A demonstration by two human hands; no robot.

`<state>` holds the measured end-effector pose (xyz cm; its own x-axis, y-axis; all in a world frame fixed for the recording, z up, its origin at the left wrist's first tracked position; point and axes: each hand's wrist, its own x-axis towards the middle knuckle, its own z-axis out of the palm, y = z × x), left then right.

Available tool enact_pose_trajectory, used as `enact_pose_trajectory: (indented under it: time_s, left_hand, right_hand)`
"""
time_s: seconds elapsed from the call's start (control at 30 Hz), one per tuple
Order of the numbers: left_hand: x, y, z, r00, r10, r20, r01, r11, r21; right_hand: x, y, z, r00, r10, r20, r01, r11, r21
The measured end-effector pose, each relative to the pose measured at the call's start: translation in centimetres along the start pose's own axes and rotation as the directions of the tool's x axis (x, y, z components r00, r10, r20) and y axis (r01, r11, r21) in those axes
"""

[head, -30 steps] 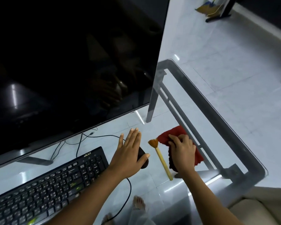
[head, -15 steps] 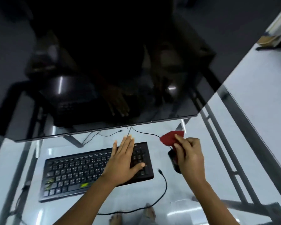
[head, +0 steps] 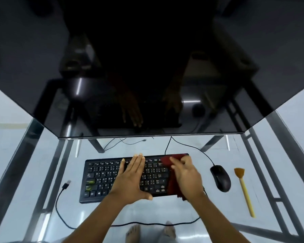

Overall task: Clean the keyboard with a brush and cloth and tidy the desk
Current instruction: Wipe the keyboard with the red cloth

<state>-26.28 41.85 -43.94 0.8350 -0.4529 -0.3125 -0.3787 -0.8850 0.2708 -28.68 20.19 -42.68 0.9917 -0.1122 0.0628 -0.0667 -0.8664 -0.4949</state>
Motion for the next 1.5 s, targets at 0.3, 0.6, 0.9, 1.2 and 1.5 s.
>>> enact_pose_trajectory:
  time_s: [0.3,0.6,0.9,1.2,1.5]
  left_hand:
    - [-1.4,-3.1,0.1,1.0,0.017,0.002,-0.017,1.0,0.012]
    - [-1.2,-2.6,0.0,1.0,0.009,0.02,-0.009,1.0,0.008]
    - [-1.3,-2.9,0.0,0.999,0.029,0.033,-0.03,0.999,0.015]
    - [-1.2,-2.5,0.3,0.999,-0.04,0.012,0.04,0.999,-0.007]
    - [-1.1,-2.6,0.5,0.998,-0.066,-0.004,0.067,0.997,0.045]
  right_hand:
    - [-1.6,-5.3,2.5,0.961,-0.079,0.264,0.087,0.996,-0.018]
    - [-1.1,-7.0,3.2,0.946,0.137,0.293,-0.158,0.986,0.049]
    - [-1.0,-6.2,4.6,0.918,-0.078,0.388,0.103,0.994,-0.045]
    - [-0.4,-4.0,1.9,0.939,0.046,0.341,-0.023,0.997,-0.073]
    - [-0.2,-1.3,-0.3,0.956,0.057,0.287,0.036,0.951,-0.309]
